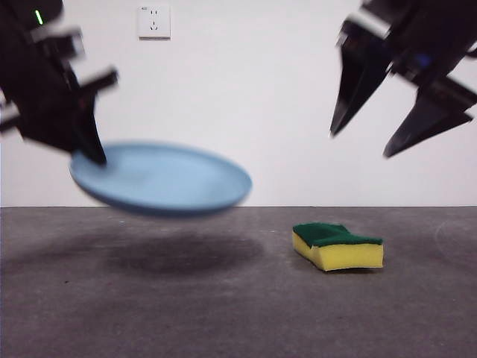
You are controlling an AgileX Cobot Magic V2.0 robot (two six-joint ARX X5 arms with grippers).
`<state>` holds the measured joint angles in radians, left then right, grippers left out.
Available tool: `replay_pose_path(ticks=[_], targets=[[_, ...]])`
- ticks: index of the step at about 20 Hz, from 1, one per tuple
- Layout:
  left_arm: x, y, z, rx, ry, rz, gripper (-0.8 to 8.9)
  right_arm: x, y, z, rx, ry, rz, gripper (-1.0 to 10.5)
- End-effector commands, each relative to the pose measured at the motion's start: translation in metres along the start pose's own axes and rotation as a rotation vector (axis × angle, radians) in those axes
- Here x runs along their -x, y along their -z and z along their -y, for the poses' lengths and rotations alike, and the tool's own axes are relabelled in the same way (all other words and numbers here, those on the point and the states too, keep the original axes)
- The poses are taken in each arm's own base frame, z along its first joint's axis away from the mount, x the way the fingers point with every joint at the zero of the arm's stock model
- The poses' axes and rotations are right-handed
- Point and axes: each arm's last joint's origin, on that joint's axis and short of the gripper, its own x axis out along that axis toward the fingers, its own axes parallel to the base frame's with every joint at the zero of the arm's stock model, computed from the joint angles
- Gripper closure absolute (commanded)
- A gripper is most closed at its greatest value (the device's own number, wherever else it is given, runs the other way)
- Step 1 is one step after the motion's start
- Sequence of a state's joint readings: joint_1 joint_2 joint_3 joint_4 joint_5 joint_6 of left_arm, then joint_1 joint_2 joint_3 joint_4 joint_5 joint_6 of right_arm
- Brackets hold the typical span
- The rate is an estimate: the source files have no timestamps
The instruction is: Pick up the plate,pick up the cloth,clean the plate with the cloth
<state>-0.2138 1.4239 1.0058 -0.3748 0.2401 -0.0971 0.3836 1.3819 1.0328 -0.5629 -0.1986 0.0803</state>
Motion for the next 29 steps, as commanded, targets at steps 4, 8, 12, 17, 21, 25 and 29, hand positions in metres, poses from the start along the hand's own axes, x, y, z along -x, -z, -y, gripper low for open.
replay_pose_path(ticks=[4, 8, 12, 17, 21, 25, 29], targets=[[0.078, 0.002, 0.017, -0.075, -0.075, 0.140, 8.21, -0.055, -0.021, -0.002, 0.075, 0.106, -0.115, 5.4], [0.103, 0.011, 0.022, -0.078, -0.096, 0.149, 8.21, -0.096, -0.011, 0.002, 0.074, 0.133, -0.232, 5.8], [0.103, 0.015, 0.021, -0.069, -0.100, 0.099, 8.21, -0.123, 0.002, 0.007, 0.073, 0.157, -0.320, 6.8], [0.102, 0.015, 0.021, -0.069, -0.100, 0.099, 8.21, -0.130, 0.005, 0.006, 0.079, 0.162, -0.340, 9.6], [0.088, 0.012, 0.018, -0.065, -0.118, 0.078, 8.21, -0.106, -0.005, -0.009, 0.085, 0.143, -0.267, 9.6], [0.059, 0.009, 0.018, -0.077, -0.164, 0.022, 8.21, -0.053, -0.017, -0.043, 0.120, 0.085, -0.130, 9.6], [0.025, 0.012, 0.030, -0.076, -0.107, -0.050, 8.21, -0.005, -0.019, -0.080, 0.173, -0.004, 0.024, 9.6]])
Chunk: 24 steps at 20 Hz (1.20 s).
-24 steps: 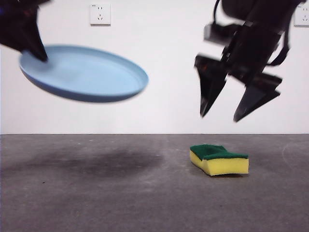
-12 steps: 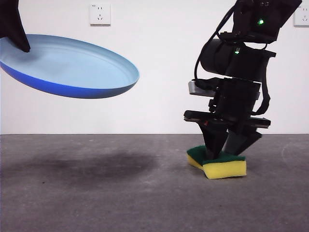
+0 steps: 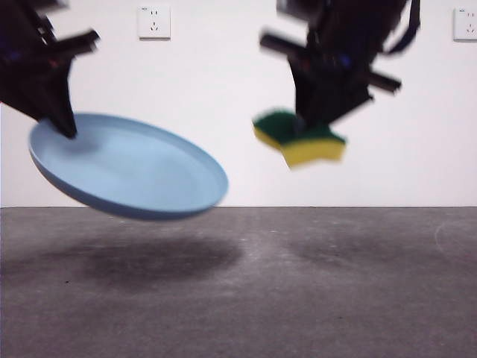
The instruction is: Pick up the plate,pick up the cloth,clean the plate with the cloth
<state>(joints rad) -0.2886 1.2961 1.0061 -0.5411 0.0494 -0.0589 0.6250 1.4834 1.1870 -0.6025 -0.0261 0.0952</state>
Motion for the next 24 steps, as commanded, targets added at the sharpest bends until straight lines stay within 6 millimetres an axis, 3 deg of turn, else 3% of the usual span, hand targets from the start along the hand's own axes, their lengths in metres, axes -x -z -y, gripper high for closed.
replay_pose_path(ticks=[1, 3, 6, 9, 11, 14, 16, 19, 21, 24], targets=[[-0.012, 0.002, 0.018, 0.012, 0.073, -0.024, 8.21, 0.014, -0.001, -0.017, 0.016, -0.044, 0.067, 9.6], [-0.012, 0.000, 0.037, 0.009, 0.176, 0.004, 8.21, 0.015, -0.004, -0.027, 0.038, -0.069, 0.111, 9.6], [-0.008, -0.005, 0.064, -0.011, 0.282, 0.078, 8.21, 0.001, -0.006, -0.032, 0.048, -0.081, 0.110, 9.6], [-0.006, -0.006, 0.076, -0.013, 0.321, 0.107, 8.21, -0.015, -0.005, -0.036, 0.055, -0.119, 0.073, 9.6], [-0.005, -0.009, 0.078, -0.012, 0.322, 0.147, 8.21, -0.027, -0.001, -0.047, 0.072, -0.215, 0.034, 9.6], [-0.005, -0.013, 0.077, -0.003, 0.263, 0.201, 8.21, -0.033, 0.010, -0.064, 0.111, -0.218, -0.047, 9.6], [-0.005, -0.013, 0.074, 0.003, 0.254, 0.195, 8.21, -0.032, 0.022, -0.067, 0.163, -0.093, -0.134, 9.6], [-0.007, -0.008, 0.069, 0.003, 0.238, 0.129, 8.21, -0.029, 0.032, -0.051, 0.224, 0.265, -0.223, 9.6], [-0.008, -0.003, 0.070, -0.007, 0.261, 0.072, 8.21, -0.026, 0.026, -0.037, 0.233, 0.446, -0.170, 9.6], [-0.007, 0.001, 0.074, -0.019, 0.344, 0.030, 8.21, -0.028, 0.012, -0.025, 0.178, 0.466, -0.055, 9.6]])
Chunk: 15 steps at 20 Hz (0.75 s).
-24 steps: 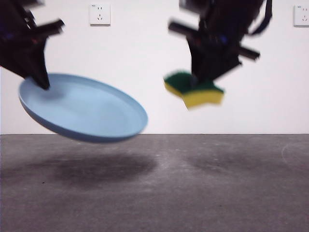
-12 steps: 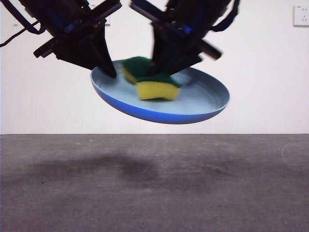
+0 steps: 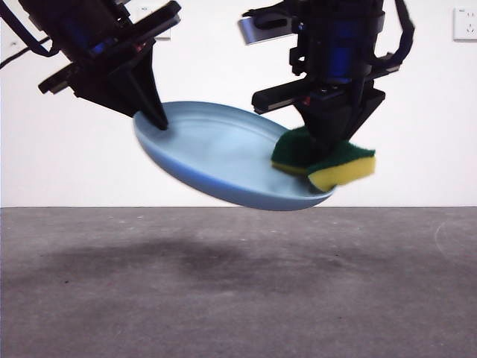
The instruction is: Pick up the plate,pick up the cloth,clean the plate with the cloth
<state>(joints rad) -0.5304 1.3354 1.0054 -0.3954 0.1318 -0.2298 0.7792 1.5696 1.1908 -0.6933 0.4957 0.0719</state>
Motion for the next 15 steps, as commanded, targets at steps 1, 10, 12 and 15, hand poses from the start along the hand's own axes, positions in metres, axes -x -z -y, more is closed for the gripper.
replay_pose_path(ticks=[1, 10, 12, 15], targets=[[0.000, 0.002, 0.007, -0.007, 0.101, -0.026, 8.21, -0.009, -0.009, 0.008, -0.053, -0.004, 0.077, 9.6], [0.000, -0.005, 0.019, -0.044, 0.169, 0.061, 8.21, -0.002, -0.030, -0.004, -0.091, -0.617, 0.277, 9.6], [0.001, -0.011, 0.017, -0.036, 0.126, 0.130, 8.21, -0.003, -0.020, -0.006, -0.068, -0.637, 0.172, 9.6], [0.002, -0.015, 0.011, -0.024, 0.102, 0.163, 8.21, -0.007, 0.003, -0.003, 0.016, -0.530, -0.048, 9.6]])
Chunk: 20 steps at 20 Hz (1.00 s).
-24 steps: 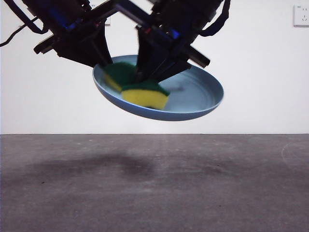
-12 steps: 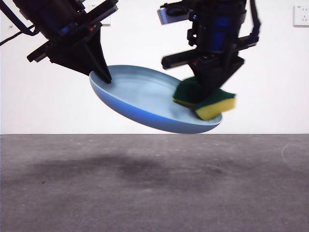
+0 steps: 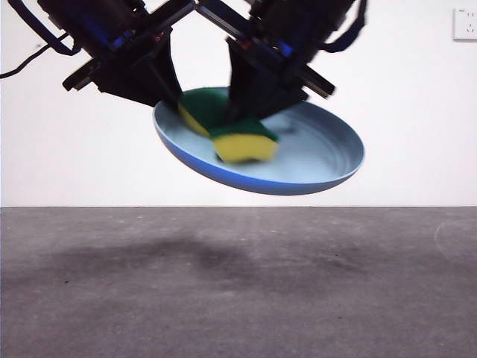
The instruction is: Pick up the plate,pick up the cloth,clean the plate with the cloth
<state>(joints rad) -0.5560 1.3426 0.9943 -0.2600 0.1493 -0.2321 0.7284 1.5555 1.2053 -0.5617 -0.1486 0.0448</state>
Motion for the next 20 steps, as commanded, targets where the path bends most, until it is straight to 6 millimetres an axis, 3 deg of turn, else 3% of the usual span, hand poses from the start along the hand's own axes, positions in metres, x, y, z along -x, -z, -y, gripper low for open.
replay_pose_path(ticks=[1, 4, 6, 11, 13, 17, 20], targets=[[0.005, -0.009, 0.000, 0.008, 0.040, 0.058, 8.21, -0.008, 0.025, 0.008, 0.022, 0.189, -0.217, 9.6], [0.005, -0.004, -0.002, 0.016, 0.055, 0.002, 8.21, -0.002, 0.025, 0.021, 0.075, 0.666, -0.219, 9.6], [0.005, 0.001, -0.002, 0.013, 0.074, -0.050, 8.21, 0.000, 0.012, 0.022, 0.058, 0.742, -0.078, 9.6], [0.005, 0.007, -0.004, -0.076, 0.004, -0.099, 8.21, 0.017, -0.021, 0.013, 0.014, 0.516, 0.289, 9.6], [0.005, 0.008, -0.007, -0.137, -0.097, -0.107, 8.21, 0.035, -0.031, 0.006, 0.024, 0.346, 0.431, 9.6], [-0.006, 0.008, -0.021, -0.201, -0.289, -0.107, 8.21, 0.080, -0.027, -0.002, 0.024, 0.305, 0.513, 9.6], [-0.028, 0.012, -0.041, -0.175, -0.342, -0.140, 8.21, 0.111, -0.014, -0.006, 0.024, 0.308, 0.498, 9.6]])
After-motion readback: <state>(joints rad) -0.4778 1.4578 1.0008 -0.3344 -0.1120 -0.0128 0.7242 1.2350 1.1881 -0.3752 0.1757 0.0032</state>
